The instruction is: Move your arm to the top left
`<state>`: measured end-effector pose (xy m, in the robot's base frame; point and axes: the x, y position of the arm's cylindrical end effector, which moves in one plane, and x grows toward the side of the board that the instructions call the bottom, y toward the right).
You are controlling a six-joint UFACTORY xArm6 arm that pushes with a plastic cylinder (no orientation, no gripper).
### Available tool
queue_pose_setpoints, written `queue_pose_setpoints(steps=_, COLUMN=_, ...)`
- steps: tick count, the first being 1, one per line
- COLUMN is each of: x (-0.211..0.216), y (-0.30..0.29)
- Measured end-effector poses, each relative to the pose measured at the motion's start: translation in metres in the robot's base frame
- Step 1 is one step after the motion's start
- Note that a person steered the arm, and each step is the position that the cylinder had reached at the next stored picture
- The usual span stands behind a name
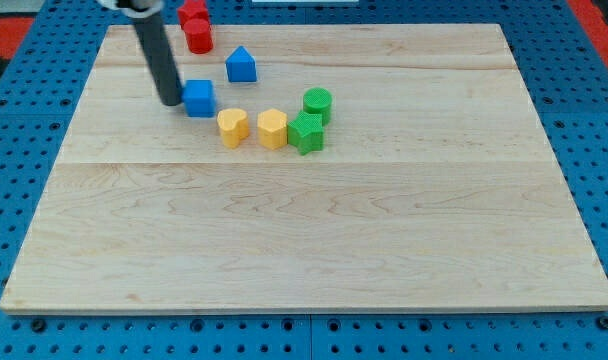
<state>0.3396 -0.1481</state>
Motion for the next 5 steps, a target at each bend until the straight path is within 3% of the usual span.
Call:
queue_pose_setpoints(steps=2, x=0.000, y=0.031)
queue_pose_setpoints(steps=4, x=-0.036, y=-0.104)
queue_pose_setpoints(steps=5, x=-0.081, y=-0.129)
